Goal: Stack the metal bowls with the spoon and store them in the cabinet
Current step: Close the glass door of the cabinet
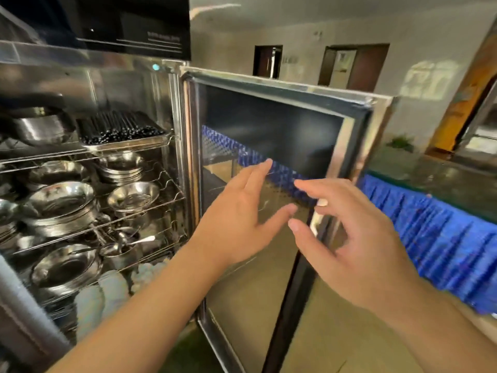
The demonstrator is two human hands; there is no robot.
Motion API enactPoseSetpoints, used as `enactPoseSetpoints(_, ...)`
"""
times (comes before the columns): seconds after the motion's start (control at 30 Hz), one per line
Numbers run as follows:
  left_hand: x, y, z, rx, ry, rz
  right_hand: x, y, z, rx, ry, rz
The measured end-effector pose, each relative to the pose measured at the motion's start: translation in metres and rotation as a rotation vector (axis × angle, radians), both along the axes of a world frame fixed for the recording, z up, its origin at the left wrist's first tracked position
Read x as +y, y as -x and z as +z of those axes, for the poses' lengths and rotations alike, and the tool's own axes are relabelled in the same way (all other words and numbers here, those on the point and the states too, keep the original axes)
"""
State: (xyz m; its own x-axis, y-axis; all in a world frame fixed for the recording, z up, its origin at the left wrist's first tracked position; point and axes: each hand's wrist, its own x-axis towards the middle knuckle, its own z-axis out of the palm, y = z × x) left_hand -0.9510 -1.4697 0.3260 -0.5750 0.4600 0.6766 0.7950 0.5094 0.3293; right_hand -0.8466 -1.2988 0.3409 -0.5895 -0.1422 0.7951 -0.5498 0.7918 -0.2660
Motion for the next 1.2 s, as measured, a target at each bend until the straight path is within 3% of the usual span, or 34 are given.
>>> enactPoseSetpoints(0.13, 0.040, -0.040, 0.013, 0.011, -0.068, -0.017, 0.045, -0.022, 0.003, 0.135, 0.115, 0.007)
enactPoseSetpoints(0.23, 0.068, -0.065, 0.019, 0.038, -0.092, -0.025, 0.077, -0.015, -0.004, 0.107, 0.301, -0.071)
enactPoseSetpoints(0.37, 0.096, -0.086, 0.019, 0.071, -0.042, 0.040, 0.102, 0.017, -0.017, -0.376, 0.477, -0.199)
enactPoseSetpoints(0.47, 0.106, -0.094, 0.013, 0.050, 0.002, 0.124, 0.104, 0.038, -0.027, -0.610, 0.513, -0.049)
enactPoseSetpoints(0.57, 0.110, -0.098, 0.009, 0.023, 0.048, 0.180, 0.106, 0.049, -0.034, -0.557, 0.578, 0.000)
enactPoseSetpoints(0.97, 0.084, -0.114, -0.014, 0.073, 0.071, 0.364, 0.086, 0.048, -0.064, -0.433, 0.407, -0.033)
enactPoseSetpoints(1.2, 0.031, -0.126, -0.021, 0.085, 0.048, 0.475, 0.039, 0.028, -0.066, -0.252, 0.319, 0.072)
